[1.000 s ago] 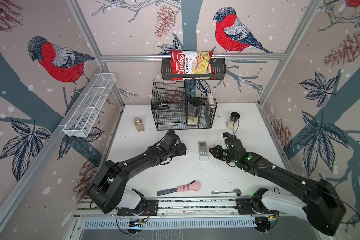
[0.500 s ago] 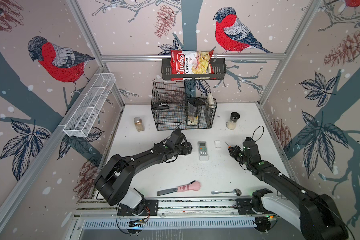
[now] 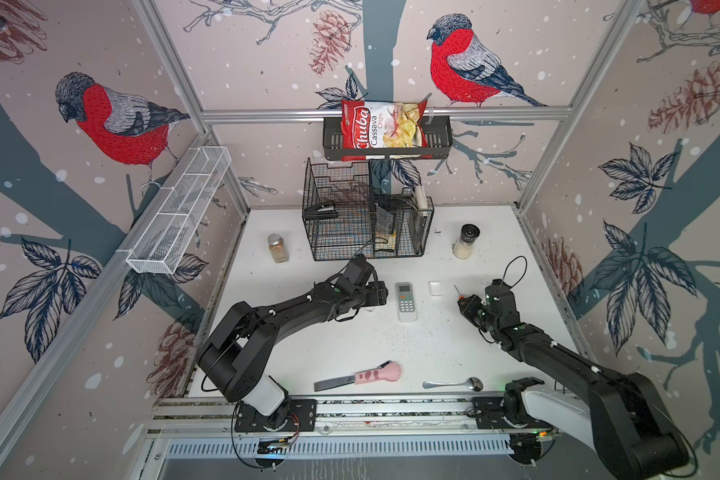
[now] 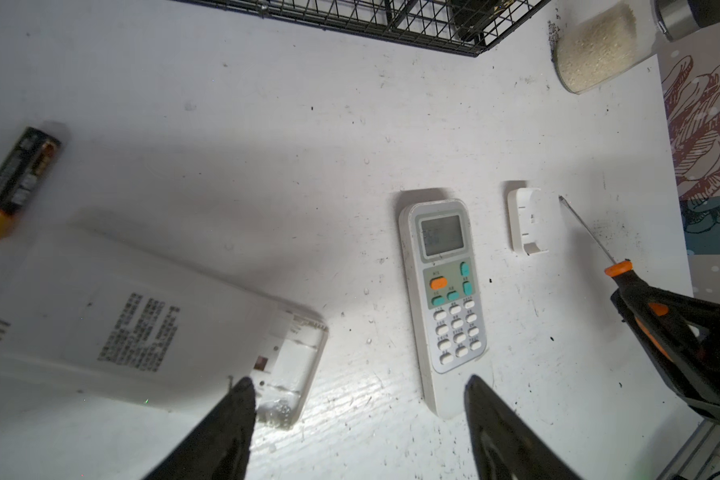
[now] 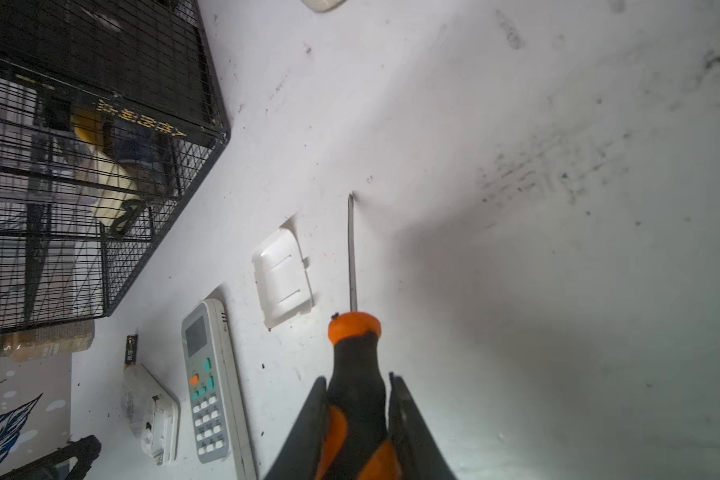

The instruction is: Unload the batteries from the remote control

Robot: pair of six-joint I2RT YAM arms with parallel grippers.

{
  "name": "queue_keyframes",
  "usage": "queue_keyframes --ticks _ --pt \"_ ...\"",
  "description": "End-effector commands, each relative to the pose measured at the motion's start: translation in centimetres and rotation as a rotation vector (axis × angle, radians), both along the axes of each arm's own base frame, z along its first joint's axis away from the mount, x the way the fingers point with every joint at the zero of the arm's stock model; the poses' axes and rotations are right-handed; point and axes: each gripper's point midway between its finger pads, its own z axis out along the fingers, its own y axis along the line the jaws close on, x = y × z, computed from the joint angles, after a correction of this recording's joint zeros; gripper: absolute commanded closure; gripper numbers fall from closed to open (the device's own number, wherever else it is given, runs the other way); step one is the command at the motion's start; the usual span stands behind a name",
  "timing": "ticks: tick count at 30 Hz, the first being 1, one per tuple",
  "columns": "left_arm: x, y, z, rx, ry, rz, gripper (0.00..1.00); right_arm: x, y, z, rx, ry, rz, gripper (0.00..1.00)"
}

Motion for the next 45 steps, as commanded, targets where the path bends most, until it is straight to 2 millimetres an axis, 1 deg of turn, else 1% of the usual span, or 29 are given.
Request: queue_keyframes --ticks 1,7,10,11,13,14,15,20,26,29,31,34,40,45 --pt "0.2 -0.4 0.1 0.007 -0.002 -0.018 0.22 -0.3 -0.2 -0.7 -0.005 0.031 -0.008 0.69" --pt "0.8 -1.0 0.3 0.009 -0.002 -0.025 0.22 -0.5 -0.5 -1.5 -0.022 0.060 -0.022 0.65" --pt "0.9 -1.3 0.4 0.016 -0.001 -0.033 0.22 -0.5 -0.5 -1.8 -0.029 0.072 -0.021 0.64" --pt "0.9 -1.4 0.4 0.021 0.002 -0.036 0.20 -0.5 -0.5 -1.9 -0.033 0.074 -0.019 0.64" --pt "0.5 -1.3 -0.5 0.046 0.025 -0.048 0.18 -0.5 -0.5 -2.0 -0.036 0.077 -0.016 0.64" --pt "1.0 -2.0 0.4 0.041 0.011 -0.055 0.15 -0.4 -0.5 -2.0 -0.034 0.077 -0.015 0.64" --pt "0.9 -2.2 0.1 0.053 0.018 -0.061 0.13 -0.4 -0.4 -2.0 -0.033 0.076 -0.013 0.63" --pt "0.7 -3.3 -0.8 0.108 0.044 -0.100 0.12 -0.1 0.1 -1.2 -0.031 0.056 0.010 0.62" --pt "1.0 -4.7 -1.9 0.179 0.071 -0.143 0.12 0.2 1.1 -0.2 -0.057 0.038 0.053 0.57" --pt "1.1 -5.8 -2.0 0.198 0.070 -0.168 0.12 0.3 1.6 0.2 -0.058 0.031 0.066 0.55" --pt "1.3 -6.6 -2.0 0.224 0.067 -0.178 0.12 0.3 1.7 0.5 -0.061 0.022 0.067 0.54" --pt "1.4 -7.2 -2.8 0.275 0.087 -0.183 0.12 0.3 1.6 1.2 -0.064 0.004 0.063 0.51" --pt "1.1 -7.6 -5.0 0.389 0.133 -0.150 0.11 0.3 1.3 2.7 -0.071 -0.039 0.058 0.46" --pt "1.2 -7.9 -5.8 0.432 0.137 -0.119 0.12 0.3 1.5 3.3 -0.067 -0.058 0.068 0.45"
